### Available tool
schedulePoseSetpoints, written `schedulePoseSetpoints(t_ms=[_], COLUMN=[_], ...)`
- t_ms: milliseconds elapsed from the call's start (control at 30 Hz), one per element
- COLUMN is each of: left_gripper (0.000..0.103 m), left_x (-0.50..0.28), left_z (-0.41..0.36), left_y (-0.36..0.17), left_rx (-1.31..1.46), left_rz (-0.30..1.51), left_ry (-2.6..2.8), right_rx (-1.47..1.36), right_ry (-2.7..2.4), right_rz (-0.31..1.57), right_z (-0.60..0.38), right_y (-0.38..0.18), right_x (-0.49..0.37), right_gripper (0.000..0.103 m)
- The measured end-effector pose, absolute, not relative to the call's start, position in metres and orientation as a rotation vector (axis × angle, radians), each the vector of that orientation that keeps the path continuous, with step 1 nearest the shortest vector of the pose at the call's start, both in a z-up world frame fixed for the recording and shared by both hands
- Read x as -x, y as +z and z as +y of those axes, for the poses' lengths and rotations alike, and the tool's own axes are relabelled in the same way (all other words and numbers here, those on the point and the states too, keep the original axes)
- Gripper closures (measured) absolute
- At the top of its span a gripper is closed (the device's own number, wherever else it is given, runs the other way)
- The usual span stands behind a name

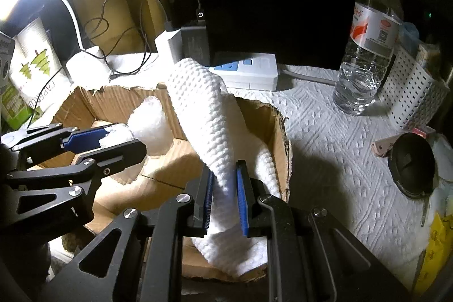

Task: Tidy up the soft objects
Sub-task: 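Carry the bubble wrap into the cardboard box with the left tool while the right tool carries the towel in, then reach the right tool to the pink plush toy and grasp it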

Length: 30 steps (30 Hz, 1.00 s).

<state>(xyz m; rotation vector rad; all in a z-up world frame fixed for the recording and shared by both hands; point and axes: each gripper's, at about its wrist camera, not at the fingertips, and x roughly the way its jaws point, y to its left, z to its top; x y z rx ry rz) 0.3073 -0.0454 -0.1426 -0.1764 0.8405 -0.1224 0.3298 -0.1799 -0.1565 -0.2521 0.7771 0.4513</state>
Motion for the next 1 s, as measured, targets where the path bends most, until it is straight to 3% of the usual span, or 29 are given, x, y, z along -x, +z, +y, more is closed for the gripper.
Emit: schedulePoseSetpoints(t_ms=[67,100,133,167,300,867,900,933,1000], left_gripper=[0.065,0.062,0.053,0.05,0.05,0.048,0.045,0.035,0.031], left_x=[-0.305,-0.304,-0.303,-0.302,-0.294,-0.243,-0.239,-0.235,-0.228], left_z=[-0.046,-0.046,-0.046,-0.045,-0.044,-0.055,-0.055,-0.055,-0.055], left_y=[-0.14,-0.139,-0.137,-0.136,-0.127,-0.094,-0.092,-0.09,-0.086], left_rx=[0.173,0.172,0.173,0.178,0.182,0.148,0.146,0.146,0.153], left_rz=[0.836,0.834,0.833,0.83,0.809,0.747,0.743,0.739,0.724], left_ry=[-0.121,-0.12,-0.12,-0.122,-0.121,-0.118,-0.116,-0.112,-0.104], right_rx=[0.253,0.251,0.249,0.247,0.247,0.225,0.222,0.22,0.217], right_ry=[0.451,0.454,0.457,0.459,0.446,0.404,0.405,0.405,0.406], right_rz=[0.78,0.78,0.778,0.775,0.755,0.664,0.661,0.657,0.648], right_z=[-0.181,-0.182,-0.182,-0.184,-0.189,-0.209,-0.21,-0.211,-0.212], right_y=[-0.155,-0.154,-0.152,-0.15,-0.141,-0.105,-0.103,-0.102,-0.099], right_x=[-0.328,-0.327,-0.325,-0.323,-0.312,-0.254,-0.251,-0.247,-0.239], right_gripper=[0.083,0.075,0.068,0.065,0.054,0.053,0.053,0.053,0.053])
